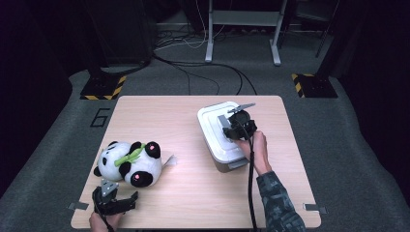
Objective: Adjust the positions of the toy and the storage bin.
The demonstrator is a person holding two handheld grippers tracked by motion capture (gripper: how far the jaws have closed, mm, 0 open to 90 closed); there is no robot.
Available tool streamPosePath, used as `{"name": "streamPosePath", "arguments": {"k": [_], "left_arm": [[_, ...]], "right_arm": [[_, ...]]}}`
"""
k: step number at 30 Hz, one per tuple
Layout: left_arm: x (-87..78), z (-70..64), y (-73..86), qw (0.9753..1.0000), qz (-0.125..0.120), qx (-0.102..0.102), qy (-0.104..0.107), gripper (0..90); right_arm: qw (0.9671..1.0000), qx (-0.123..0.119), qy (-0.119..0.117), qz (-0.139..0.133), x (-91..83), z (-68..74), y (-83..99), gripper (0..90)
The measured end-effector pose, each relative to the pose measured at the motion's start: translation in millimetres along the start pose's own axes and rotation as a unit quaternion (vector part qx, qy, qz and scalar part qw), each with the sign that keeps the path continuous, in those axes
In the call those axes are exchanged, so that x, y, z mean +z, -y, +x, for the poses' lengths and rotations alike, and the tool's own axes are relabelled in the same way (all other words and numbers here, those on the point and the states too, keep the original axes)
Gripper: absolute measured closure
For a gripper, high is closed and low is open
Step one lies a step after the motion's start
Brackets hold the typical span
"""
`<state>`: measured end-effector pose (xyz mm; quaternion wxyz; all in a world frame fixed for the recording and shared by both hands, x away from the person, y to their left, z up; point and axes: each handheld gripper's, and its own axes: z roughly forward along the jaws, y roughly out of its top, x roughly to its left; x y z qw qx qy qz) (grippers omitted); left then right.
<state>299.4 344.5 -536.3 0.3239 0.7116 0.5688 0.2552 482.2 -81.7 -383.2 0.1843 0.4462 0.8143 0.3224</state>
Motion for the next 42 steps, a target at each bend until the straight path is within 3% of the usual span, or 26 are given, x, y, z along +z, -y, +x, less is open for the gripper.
{"name": "streamPosePath", "arguments": {"k": [10,15,20,27,31,42], "left_arm": [[-0.4,0.3,-0.2,1.0000,0.002,0.001,0.002,0.0],[0.0,0.0,-0.1,1.0000,0.000,0.000,0.000,0.0],[-0.1,0.2,-0.4,1.0000,0.002,0.001,0.002,0.0],[0.3,0.2,-0.3,1.0000,0.000,0.001,0.001,0.0],[0.3,0.1,-0.4,1.0000,0.000,0.001,0.001,0.0],[0.0,0.2,-0.5,1.0000,0.002,0.001,0.002,0.0]], "right_arm": [[0.9997,-0.003,0.013,-0.022,2.6,0.9,1.9,63.9],[0.9998,-0.008,0.015,-0.013,2.7,0.6,-0.3,63.3],[0.9999,0.007,0.001,-0.015,3.4,-3.3,0.1,63.5],[0.9997,-0.003,0.014,-0.018,0.6,-2.2,0.8,66.1],[0.9998,-0.003,-0.007,-0.019,-3.1,-8.9,3.6,66.6],[0.9994,-0.021,-0.026,-0.009,-13.4,-12.8,12.6,66.4]]}}
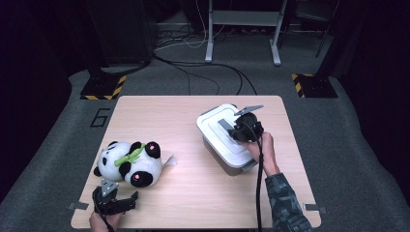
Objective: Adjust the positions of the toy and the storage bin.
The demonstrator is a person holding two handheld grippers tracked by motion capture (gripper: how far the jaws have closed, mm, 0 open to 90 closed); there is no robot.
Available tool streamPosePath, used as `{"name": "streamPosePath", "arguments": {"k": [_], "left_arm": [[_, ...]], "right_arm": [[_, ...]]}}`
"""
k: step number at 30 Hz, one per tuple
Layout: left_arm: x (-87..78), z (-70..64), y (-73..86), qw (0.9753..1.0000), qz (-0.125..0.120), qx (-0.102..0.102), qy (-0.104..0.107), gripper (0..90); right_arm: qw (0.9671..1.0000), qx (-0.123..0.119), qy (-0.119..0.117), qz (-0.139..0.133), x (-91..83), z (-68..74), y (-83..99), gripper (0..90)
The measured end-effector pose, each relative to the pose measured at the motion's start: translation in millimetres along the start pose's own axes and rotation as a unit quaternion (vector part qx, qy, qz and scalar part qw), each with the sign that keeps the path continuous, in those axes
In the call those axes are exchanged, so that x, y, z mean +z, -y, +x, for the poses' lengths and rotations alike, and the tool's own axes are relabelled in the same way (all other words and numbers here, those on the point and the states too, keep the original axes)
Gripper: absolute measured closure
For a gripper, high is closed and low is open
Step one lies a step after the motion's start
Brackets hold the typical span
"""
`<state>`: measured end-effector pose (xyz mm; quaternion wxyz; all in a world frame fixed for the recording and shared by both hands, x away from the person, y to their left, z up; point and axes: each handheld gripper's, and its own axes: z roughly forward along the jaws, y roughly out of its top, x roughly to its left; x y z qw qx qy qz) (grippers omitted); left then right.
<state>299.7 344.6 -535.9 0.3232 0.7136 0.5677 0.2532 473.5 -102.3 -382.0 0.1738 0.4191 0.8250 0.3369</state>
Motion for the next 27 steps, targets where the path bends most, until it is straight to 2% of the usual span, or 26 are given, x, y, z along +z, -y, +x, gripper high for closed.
{"name": "streamPosePath", "arguments": {"k": [4,7,9,10,12,15,27], "left_arm": [[0.2,-0.2,0.1,1.0000,-0.002,0.000,-0.001,0.0],[0.3,-0.2,0.1,1.0000,-0.002,-0.001,-0.002,0.0],[-0.1,0.0,0.0,1.0000,0.000,0.000,0.000,0.0],[-0.2,-0.1,0.0,1.0000,0.001,0.000,0.000,0.0],[-0.3,-0.1,0.2,1.0000,0.001,0.000,0.000,0.0],[-0.3,-0.2,0.2,1.0000,0.000,0.000,0.000,0.0],[-0.3,-0.2,0.3,1.0000,0.001,0.000,0.000,0.0]], "right_arm": [[1.0000,-0.006,-0.001,0.006,0.4,-0.9,-1.0,65.5],[0.9999,-0.005,-0.009,0.008,6.2,-1.6,-4.7,58.4],[0.9999,-0.007,-0.010,0.005,9.3,-0.9,-7.1,60.8],[1.0000,-0.005,-0.005,0.005,10.0,0.8,-7.7,65.8],[1.0000,-0.003,0.001,0.002,10.0,1.5,-7.3,66.2],[1.0000,0.004,-0.006,-0.005,9.0,-0.2,-4.7,66.5],[0.9992,-0.002,-0.037,-0.013,5.8,7.1,0.6,66.6]]}}
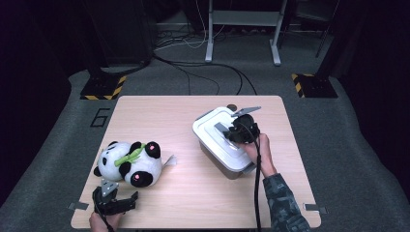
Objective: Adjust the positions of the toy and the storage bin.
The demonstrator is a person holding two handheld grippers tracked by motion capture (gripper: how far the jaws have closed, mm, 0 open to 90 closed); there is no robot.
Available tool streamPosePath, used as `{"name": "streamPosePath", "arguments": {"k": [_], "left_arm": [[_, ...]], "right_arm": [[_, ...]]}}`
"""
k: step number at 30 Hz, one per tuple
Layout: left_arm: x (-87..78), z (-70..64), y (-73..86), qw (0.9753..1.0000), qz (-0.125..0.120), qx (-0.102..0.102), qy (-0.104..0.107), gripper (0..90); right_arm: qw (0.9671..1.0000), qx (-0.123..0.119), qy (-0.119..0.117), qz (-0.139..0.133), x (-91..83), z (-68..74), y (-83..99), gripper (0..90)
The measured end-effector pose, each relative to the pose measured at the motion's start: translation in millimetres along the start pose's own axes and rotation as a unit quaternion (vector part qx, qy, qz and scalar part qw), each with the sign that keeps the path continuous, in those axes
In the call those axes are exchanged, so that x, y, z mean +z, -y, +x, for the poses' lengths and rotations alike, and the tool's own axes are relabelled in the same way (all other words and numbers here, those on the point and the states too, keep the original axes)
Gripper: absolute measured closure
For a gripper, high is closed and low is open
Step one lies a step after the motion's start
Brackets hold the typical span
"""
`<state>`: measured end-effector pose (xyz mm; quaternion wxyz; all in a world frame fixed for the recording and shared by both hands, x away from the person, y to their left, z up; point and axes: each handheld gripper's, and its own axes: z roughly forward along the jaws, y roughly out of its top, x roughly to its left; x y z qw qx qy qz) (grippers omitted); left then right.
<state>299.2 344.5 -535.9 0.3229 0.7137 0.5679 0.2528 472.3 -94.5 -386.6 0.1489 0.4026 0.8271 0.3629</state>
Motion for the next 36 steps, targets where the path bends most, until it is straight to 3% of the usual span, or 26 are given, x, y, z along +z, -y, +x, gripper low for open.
{"name": "streamPosePath", "arguments": {"k": [11,30,32,36], "left_arm": [[0.2,0.0,-0.2,1.0000,0.000,0.000,0.000,0.0],[0.2,-0.1,-0.2,1.0000,0.000,0.000,0.000,0.0],[0.1,-0.1,-0.1,1.0000,0.000,0.000,0.000,0.0],[0.0,-0.1,-0.1,1.0000,0.000,0.000,0.000,0.0]], "right_arm": [[0.9998,-0.017,-0.009,-0.001,-1.7,6.5,2.9,66.7],[0.9996,0.009,-0.025,-0.010,7.4,24.4,-2.4,66.5],[0.9997,0.008,-0.021,-0.008,7.9,26.7,-3.2,66.5],[0.9998,-0.018,0.003,-0.002,8.4,34.3,-4.1,66.6]]}}
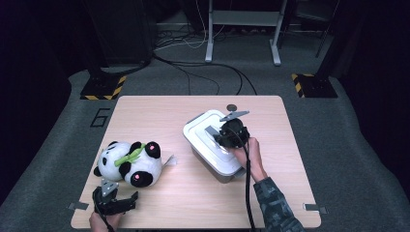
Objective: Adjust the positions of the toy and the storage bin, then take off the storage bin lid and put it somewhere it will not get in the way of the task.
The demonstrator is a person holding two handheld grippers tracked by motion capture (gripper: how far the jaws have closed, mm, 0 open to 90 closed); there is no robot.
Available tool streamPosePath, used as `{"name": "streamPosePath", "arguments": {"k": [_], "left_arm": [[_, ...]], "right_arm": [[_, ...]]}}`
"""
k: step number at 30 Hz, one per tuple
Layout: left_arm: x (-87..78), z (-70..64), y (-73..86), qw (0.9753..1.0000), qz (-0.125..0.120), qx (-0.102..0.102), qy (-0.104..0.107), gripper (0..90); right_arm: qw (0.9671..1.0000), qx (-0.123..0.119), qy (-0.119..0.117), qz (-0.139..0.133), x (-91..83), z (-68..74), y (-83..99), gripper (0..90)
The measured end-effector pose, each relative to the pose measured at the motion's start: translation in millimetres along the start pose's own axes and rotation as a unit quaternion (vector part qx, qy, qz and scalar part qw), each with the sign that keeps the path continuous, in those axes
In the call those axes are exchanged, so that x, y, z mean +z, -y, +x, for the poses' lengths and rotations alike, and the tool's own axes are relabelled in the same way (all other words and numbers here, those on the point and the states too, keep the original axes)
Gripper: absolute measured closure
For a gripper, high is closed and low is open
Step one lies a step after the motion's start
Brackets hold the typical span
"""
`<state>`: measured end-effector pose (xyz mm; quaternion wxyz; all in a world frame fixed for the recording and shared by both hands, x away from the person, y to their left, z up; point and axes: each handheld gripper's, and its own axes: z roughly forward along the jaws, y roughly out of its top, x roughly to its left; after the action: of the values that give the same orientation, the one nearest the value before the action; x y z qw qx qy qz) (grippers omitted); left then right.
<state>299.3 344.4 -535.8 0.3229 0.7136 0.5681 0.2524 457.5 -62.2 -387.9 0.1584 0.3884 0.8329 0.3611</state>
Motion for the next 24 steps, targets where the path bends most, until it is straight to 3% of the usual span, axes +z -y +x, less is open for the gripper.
{"name": "streamPosePath", "arguments": {"k": [10,24], "left_arm": [[0.1,0.1,0.0,1.0000,0.000,0.001,0.000,0.0],[0.1,0.1,0.1,1.0000,0.000,0.001,0.000,0.0]], "right_arm": [[0.9999,-0.010,0.008,-0.007,-1.4,1.8,0.8,66.7],[0.9994,-0.010,0.017,-0.027,-19.6,1.4,-5.8,66.7]]}}
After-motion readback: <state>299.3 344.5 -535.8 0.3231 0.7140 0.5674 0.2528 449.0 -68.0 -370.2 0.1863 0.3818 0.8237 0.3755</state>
